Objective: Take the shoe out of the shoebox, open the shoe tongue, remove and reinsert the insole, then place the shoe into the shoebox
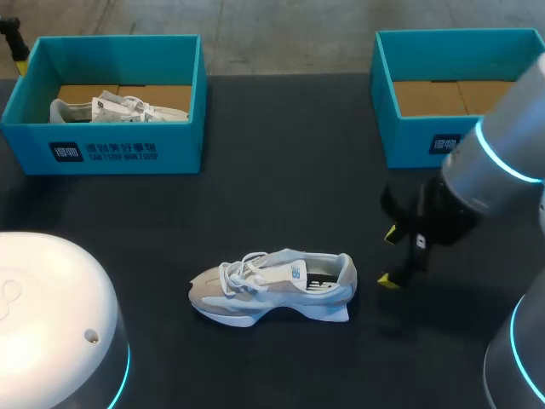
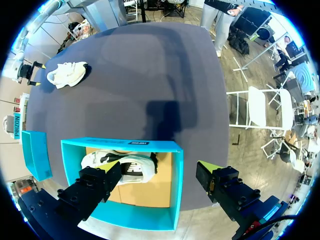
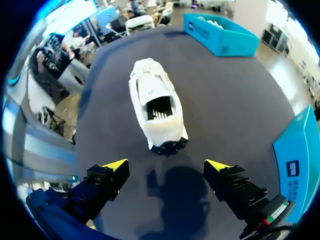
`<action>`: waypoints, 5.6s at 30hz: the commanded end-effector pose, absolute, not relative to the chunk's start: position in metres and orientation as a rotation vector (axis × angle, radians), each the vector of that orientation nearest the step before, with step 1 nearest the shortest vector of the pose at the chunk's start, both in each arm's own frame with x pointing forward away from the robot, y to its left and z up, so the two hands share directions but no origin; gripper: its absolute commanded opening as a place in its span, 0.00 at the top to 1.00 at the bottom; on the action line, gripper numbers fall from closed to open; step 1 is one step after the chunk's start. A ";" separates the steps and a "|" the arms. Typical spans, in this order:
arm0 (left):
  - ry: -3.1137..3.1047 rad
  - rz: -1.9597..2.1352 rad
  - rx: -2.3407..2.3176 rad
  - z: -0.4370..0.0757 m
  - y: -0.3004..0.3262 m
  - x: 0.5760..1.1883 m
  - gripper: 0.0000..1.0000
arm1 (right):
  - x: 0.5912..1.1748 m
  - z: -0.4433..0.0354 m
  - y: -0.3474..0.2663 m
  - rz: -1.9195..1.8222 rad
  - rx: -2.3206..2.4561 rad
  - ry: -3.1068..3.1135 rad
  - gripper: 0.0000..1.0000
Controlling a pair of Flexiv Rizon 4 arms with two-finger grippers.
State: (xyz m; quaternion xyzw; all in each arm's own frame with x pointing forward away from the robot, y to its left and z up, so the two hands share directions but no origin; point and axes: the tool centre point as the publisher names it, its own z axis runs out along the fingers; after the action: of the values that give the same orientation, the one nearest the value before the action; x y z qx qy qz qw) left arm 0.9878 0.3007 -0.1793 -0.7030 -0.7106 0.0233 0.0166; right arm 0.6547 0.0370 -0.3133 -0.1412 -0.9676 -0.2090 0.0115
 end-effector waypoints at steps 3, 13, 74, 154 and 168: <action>-2.207 0.071 -2.186 -0.179 0.301 0.988 0.00 | 0.642 -0.328 0.014 -1.507 -0.088 -2.852 0.00; -2.207 0.071 -2.186 -0.179 0.301 0.988 0.00 | 0.642 -0.328 0.014 -1.507 -0.088 -2.852 0.00; -2.207 0.071 -2.186 -0.179 0.301 0.988 0.00 | 0.651 -0.392 0.043 -1.796 -0.299 -2.571 0.00; -2.207 0.071 -2.186 -0.179 0.301 0.988 0.00 | 0.669 -0.414 0.135 -1.841 -0.106 -2.599 0.00; -2.207 0.071 -2.186 -0.179 0.301 0.988 0.00 | 0.670 -0.418 0.143 -1.837 -0.085 -2.592 0.00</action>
State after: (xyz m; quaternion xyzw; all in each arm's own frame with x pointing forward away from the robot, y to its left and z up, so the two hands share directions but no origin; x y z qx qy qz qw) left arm 0.9878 0.3007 -0.1793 -0.7030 -0.7106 0.0234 0.0166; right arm 0.6681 0.1386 -0.4158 -0.0269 -0.8144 -0.5794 -0.0187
